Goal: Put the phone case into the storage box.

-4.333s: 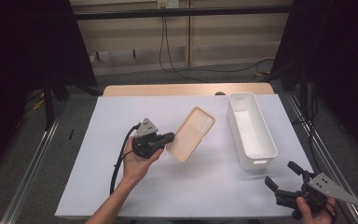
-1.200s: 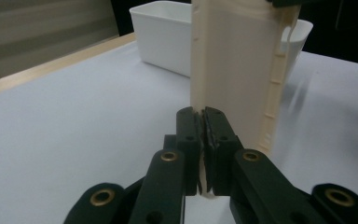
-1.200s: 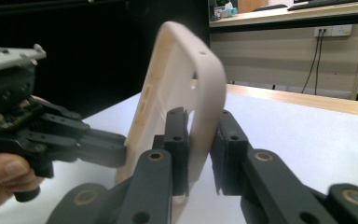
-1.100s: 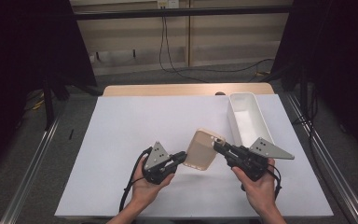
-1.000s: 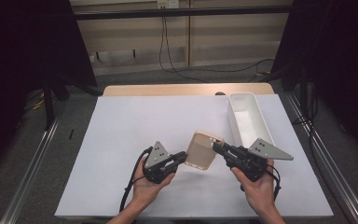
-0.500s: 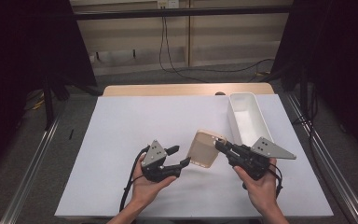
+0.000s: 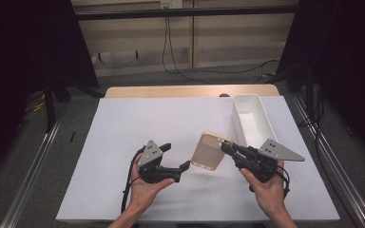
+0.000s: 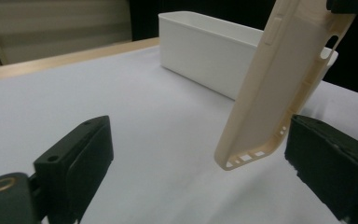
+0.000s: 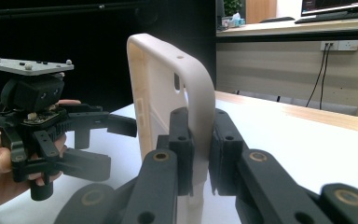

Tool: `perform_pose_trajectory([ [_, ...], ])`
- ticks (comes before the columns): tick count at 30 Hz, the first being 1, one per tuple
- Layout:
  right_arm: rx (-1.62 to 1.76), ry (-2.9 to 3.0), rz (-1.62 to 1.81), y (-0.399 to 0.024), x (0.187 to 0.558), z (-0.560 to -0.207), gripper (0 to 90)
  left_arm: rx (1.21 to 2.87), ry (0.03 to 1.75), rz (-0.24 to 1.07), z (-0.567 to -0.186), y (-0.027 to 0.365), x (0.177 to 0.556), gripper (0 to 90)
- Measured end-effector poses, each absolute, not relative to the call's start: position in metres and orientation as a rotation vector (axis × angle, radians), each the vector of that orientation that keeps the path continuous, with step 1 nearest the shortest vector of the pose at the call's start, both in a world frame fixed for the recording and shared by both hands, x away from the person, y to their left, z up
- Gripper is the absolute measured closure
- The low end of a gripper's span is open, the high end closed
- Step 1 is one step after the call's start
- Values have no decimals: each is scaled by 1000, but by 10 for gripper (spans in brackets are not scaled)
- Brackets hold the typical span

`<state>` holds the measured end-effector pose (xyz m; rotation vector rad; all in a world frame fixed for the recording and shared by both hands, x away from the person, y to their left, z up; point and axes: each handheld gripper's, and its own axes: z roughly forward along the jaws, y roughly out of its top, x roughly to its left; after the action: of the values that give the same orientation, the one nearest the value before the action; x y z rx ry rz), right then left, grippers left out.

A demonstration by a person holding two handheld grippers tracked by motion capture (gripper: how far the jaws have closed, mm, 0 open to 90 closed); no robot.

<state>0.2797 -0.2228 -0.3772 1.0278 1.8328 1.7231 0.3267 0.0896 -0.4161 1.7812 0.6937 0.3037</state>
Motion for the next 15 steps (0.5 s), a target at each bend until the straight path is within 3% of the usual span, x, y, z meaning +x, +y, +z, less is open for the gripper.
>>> perform_pose_trajectory([
  [15,1019,1818,1717,-234,280,-372,815,1761,661,327,-412,104,326,31],
])
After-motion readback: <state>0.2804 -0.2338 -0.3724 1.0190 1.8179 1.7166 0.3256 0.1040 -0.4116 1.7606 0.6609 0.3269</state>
